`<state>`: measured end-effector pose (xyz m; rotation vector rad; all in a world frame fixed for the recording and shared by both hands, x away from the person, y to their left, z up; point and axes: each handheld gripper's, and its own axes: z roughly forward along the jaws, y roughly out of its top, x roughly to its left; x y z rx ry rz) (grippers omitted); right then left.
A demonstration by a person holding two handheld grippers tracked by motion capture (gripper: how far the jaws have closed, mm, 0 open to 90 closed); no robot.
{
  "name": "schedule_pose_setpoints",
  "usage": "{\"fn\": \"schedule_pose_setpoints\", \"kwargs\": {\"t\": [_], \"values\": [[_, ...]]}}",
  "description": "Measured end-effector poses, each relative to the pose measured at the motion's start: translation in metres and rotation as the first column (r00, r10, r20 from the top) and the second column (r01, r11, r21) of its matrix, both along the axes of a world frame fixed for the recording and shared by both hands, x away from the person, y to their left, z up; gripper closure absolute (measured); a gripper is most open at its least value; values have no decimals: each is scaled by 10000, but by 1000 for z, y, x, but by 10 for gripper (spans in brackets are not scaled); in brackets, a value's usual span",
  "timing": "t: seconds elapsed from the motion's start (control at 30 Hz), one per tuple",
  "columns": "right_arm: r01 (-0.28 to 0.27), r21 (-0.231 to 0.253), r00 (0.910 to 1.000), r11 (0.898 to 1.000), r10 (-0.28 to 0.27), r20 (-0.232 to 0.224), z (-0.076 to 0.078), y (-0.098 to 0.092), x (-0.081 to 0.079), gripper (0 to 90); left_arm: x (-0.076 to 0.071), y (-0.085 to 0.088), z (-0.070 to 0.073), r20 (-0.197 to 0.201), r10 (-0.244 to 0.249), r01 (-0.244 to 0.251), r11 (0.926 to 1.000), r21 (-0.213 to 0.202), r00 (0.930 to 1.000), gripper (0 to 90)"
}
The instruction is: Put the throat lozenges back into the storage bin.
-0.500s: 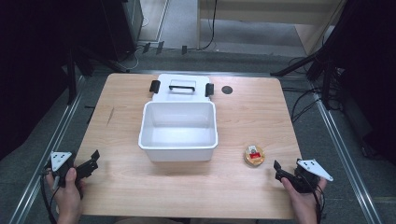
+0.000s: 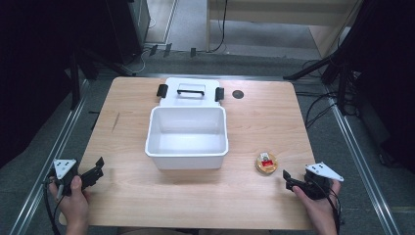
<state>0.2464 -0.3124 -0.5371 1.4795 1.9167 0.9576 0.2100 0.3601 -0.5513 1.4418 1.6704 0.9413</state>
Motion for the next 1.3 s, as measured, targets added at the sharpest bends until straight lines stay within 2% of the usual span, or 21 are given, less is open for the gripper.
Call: {"fn": "schedule_pose_setpoints", "kwargs": {"t": [0.13, 0.27, 0.37, 0.4, 0.43, 0.5, 0.53, 0.57, 0.6, 0.63, 0.67, 0.77, 0.93, 0.97, 1.0, 1.03, 1.07, 1.1, 1.13, 1.23, 1.3], "values": [[-333, -175, 9985, 9993, 325, -446, 6, 5, 3, 137, -1, -2, 0, 143, -143, 140, 9998, 170, 9998, 140], [-832, -614, 9920, 9946, 768, -1000, 13, 10, 7, 137, -2, -4, 0, 117, -261, 256, 9988, 421, 9996, 141], [-1322, -913, 9824, 9870, 1182, -1449, 22, 17, 9, 137, -1, -6, 0, 82, -317, 312, 9979, 566, 9995, 141], [-1322, -913, 9824, 9870, 1182, -1449, 22, 17, 9, 137, 0, -6, 0, 15, -322, 320, 9979, 563, 9995, 141], [-1655, -1138, 9752, 9796, 1454, -1671, 26, 21, 11, 138, 1, -5, 0, -81, -375, 379, 9979, 519, 9993, 142], [-1826, -1214, 9705, 9757, 1591, -1810, 28, 24, 12, 137, 2, -3, 0, -211, -411, 418, 9986, 337, 9989, 142], [-2042, -1309, 9640, 9701, 1761, -1991, 30, 26, 14, 137, 2, -2, 0, -212, -392, 397, 9989, 238, 9990, 142], [-2330, -1542, 9519, 9602, 1928, -2380, 33, 33, 18, 137, 2, -1, 0, -214, -404, 408, 9990, 183, 9990, 142], [-2330, -1542, 9519, 9602, 1928, -2380, 33, 33, 18, 137, 2, -1, 0, -205, -445, 447, 9989, 112, 9988, 142], [-2619, -1668, 9376, 9506, 2097, -2772, 35, 39, 23, 137, 2, -1, 0, -217, -503, 504, 9987, 58, 9985, 142], [-2619, -1668, 9376, 9506, 2097, -2772, 35, 39, 23, 137, 2, -1, 0, -219, -549, 551, 9985, 71, 9982, 142], [-2982, -1816, 9145, 9371, 2260, -3355, 36, 49, 32, 135, 1, -2, 0, -222, -669, 672, 9977, 123, 9975, 143], [-3670, -2207, 8681, 9037, 2474, -4303, 39, 66, 45, 130, 2, -1, 0, -280, -659, 660, 9978, 17, 9974, 143], [-3907, -2324, 8483, 8907, 2503, -4667, 42, 73, 51, 128, 2, -1, 0, -298, -663, 662, 9978, -38, 9974, 143], [-3907, -2324, 8483, 8907, 2503, -4667, 42, 73, 51, 128, 2, 0, 0, -294, -674, 672, 9977, -69, 9973, 143], [-4099, -2476, 8321, 8779, 2486, -4957, 43, 80, 55, 125, 2, 0, 0, -297, -676, 673, 9977, -117, 9973, 143], [-4099, -2476, 8321, 8779, 2486, -4957, 43, 80, 55, 125, 2, 0, 0, -297, -676, 673, 9977, -117, 9973, 143], [-4267, -2691, 8183, 8634, 2419, -5214, 46, 86, 60, 123, 2, 0, 0, -304, -670, 667, 9977, -115, 9973, 143], [-4267, -2691, 8183, 8634, 2419, -5214, 46, 86, 60, 123, 2, 0, 0, -297, -671, 668, 9977, -124, 9973, 143], [-4378, -2788, 8040, 8547, 2335, -5469, 50, 93, 67, 122, 3, 0, 0, -294, -650, 647, 9978, -135, 9974, 143], [-4440, -2714, 7914, 8540, 2316, -5657, 51, 96, 72, 121, 2, 0, 0, -297, -664, 661, 9977, -136, 9973, 143]]}}
